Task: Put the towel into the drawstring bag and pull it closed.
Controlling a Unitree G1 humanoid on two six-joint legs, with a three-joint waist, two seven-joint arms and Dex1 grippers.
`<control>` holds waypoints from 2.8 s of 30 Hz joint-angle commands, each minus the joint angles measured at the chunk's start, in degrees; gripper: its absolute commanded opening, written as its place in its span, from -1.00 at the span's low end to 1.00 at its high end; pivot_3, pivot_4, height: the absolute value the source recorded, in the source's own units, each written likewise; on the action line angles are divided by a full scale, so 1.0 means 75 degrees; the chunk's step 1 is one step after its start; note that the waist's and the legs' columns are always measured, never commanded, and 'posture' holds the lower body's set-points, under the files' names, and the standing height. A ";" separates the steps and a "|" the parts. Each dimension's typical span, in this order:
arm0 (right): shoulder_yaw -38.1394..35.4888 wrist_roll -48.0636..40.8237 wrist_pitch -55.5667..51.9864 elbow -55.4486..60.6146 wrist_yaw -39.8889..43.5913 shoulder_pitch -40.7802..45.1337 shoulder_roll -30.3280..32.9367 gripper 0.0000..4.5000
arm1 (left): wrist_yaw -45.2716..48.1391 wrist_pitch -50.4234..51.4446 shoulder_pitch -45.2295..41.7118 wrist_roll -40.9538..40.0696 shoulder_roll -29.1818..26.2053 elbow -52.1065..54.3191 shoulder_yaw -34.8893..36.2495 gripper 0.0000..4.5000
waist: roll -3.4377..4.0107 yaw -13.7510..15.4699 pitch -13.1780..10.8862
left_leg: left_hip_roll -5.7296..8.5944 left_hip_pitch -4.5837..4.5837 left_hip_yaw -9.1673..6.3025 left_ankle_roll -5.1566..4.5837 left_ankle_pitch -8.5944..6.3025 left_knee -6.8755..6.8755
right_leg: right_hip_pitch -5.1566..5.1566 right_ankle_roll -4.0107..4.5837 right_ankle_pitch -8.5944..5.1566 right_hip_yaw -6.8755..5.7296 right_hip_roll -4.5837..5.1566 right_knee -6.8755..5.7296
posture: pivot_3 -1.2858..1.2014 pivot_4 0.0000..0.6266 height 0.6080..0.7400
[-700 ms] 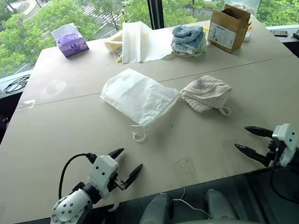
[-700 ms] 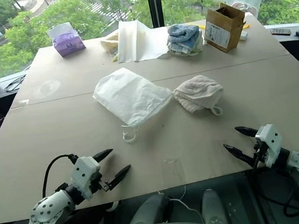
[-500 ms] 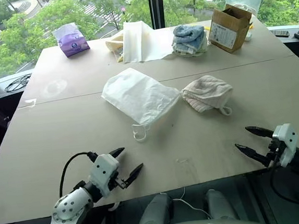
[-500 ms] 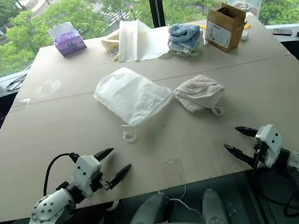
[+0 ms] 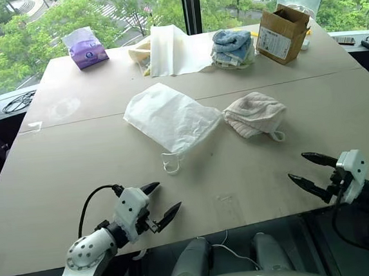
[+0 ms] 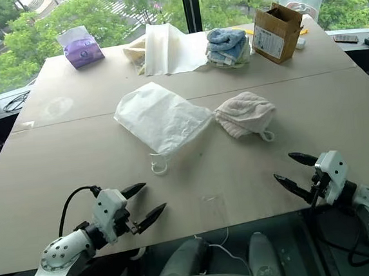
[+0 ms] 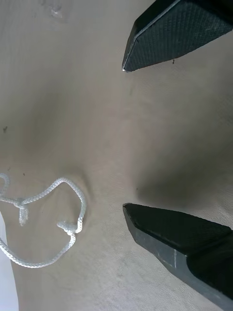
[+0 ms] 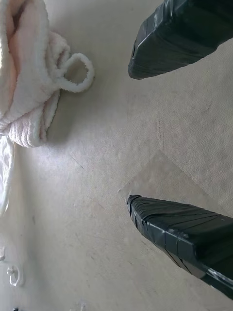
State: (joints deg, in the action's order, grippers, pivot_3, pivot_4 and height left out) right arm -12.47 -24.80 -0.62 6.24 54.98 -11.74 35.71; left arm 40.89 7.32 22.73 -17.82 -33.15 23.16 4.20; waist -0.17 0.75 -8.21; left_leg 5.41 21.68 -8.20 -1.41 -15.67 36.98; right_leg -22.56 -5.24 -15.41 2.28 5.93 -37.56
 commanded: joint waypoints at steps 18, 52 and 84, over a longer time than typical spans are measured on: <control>-0.0233 -0.1456 -0.0434 0.1288 0.0427 0.0084 -0.0317 0.81 | -0.2094 0.2110 -0.3554 0.0931 0.0931 0.1167 -0.1557 0.98 | -0.0007 -0.0012 -0.0005 | 0.0010 0.0007 -0.0001 0.0032 0.0019 0.0031 | 0.0001 -0.0002 0.0002 0.0002 -0.0004 -0.0017 | 0.03 -0.52 1.00; -0.0538 -0.1662 -0.0670 0.2204 0.0005 -0.0462 -0.0311 0.81 | -0.5164 0.1991 -0.4791 0.6159 0.2788 -0.1168 -0.3303 0.98 | -0.0051 0.0020 -0.0032 | 0.0018 0.0014 -0.0010 0.0034 0.0020 0.0041 | -0.0004 -0.0004 0.0002 -0.0006 -0.0001 -0.0024 | 0.03 -0.52 1.00; -0.0499 -0.1489 -0.0534 0.2123 -0.0190 -0.0322 -0.0440 0.81 | -0.5056 0.2706 -0.5164 0.6712 0.2743 -0.1825 -0.2630 0.98 | -0.0052 0.0015 -0.0033 | 0.0021 0.0014 -0.0011 0.0035 0.0021 0.0050 | -0.0006 -0.0005 0.0002 -0.0008 0.0000 -0.0038 | 0.03 -0.52 1.00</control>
State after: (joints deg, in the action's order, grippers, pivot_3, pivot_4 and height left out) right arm -15.21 -35.83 -5.82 20.41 53.76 -14.56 32.63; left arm 3.97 28.24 -15.48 31.40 -12.55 8.98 -15.93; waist -0.55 0.86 -8.46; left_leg 5.57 21.78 -8.29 -1.15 -15.51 37.36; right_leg -22.60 -5.27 -15.39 2.23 5.94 -37.85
